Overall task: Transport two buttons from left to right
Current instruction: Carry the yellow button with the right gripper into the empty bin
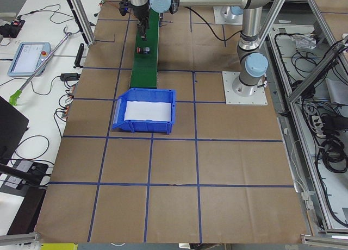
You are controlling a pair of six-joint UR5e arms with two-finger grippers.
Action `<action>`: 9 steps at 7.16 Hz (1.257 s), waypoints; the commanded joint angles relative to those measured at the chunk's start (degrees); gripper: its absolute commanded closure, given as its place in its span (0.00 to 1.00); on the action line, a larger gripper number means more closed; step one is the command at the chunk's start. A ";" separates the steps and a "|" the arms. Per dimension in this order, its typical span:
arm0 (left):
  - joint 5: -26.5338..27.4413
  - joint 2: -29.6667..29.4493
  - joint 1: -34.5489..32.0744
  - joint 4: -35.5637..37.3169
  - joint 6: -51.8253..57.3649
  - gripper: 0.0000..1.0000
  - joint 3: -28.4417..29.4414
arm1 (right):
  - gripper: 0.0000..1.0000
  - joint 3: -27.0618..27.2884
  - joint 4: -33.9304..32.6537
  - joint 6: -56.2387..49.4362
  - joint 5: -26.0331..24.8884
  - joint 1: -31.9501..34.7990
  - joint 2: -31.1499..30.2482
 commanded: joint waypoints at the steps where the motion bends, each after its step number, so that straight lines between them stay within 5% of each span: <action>1: 0.00 -0.09 0.00 0.11 -0.08 0.00 -0.01 | 0.94 -5.71 10.56 -8.71 -0.23 -7.12 -5.35; 3: 0.00 -0.27 0.00 0.81 -0.08 0.00 -0.01 | 0.95 -8.98 16.30 -21.70 0.20 -17.66 -7.57; 5: 0.00 -0.36 0.09 0.90 0.18 0.00 -0.09 | 0.97 -6.98 15.26 -31.34 0.29 -25.24 -7.57; 7: 0.00 -0.36 0.09 0.90 0.35 0.00 -0.09 | 0.97 1.86 2.07 -36.17 0.29 -28.25 -7.31; 9: 0.35 -0.45 0.70 0.38 1.58 0.00 -1.05 | 0.97 10.31 -3.45 -39.07 4.48 -31.75 -6.96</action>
